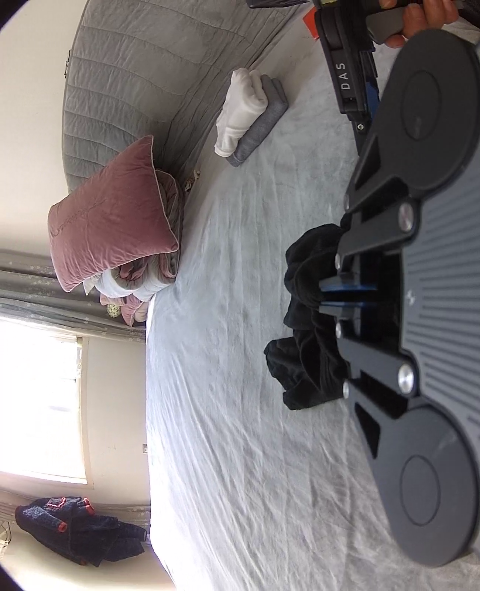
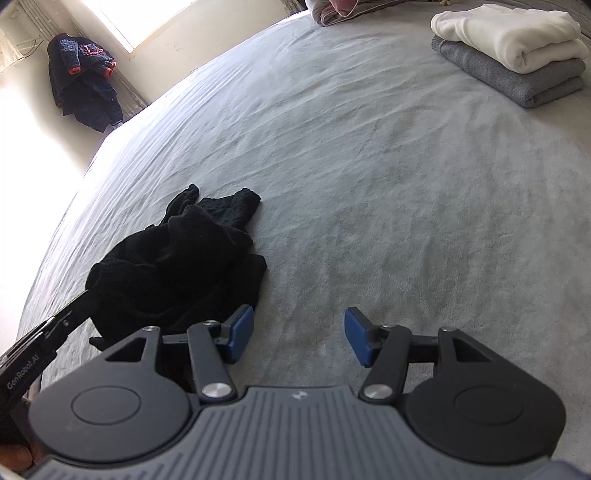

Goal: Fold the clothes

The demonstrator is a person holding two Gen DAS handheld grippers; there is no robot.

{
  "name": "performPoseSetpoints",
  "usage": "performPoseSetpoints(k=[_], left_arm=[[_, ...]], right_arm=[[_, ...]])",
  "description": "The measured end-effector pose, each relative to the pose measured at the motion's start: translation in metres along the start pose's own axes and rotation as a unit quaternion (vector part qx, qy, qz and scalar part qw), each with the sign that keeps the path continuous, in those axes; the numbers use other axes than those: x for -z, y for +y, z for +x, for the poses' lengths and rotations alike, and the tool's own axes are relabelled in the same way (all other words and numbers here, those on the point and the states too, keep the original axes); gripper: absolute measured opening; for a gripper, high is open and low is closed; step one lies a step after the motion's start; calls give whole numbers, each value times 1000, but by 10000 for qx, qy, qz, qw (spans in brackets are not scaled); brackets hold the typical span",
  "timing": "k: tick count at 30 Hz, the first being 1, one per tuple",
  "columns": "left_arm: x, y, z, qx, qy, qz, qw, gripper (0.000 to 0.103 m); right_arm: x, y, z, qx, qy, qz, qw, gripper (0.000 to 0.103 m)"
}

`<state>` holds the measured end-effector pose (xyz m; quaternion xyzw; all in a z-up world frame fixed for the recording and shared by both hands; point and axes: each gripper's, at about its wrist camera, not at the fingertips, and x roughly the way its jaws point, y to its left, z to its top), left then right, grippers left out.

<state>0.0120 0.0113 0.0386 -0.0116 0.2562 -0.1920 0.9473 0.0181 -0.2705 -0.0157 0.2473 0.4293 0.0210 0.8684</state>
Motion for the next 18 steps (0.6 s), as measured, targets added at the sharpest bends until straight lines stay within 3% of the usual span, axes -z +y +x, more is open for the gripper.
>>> performPoseSetpoints(k=[5, 9, 13, 18], left_arm=[[0, 16, -37, 138, -395, 26, 9991, 5], [13, 26, -65, 659, -517, 179, 9963, 5], [33, 22, -74, 1254, -332, 377, 9908, 5], [62, 10, -68, 1896, 267, 373, 9808, 5]], right_arm=[[-3, 2, 5, -44, 71, 46, 10000, 60], [-4, 6, 8, -83, 102, 59, 9999, 61], [-5, 10, 12, -153, 149, 90, 9997, 62], [-5, 19, 18, -293, 213, 104, 9993, 63]])
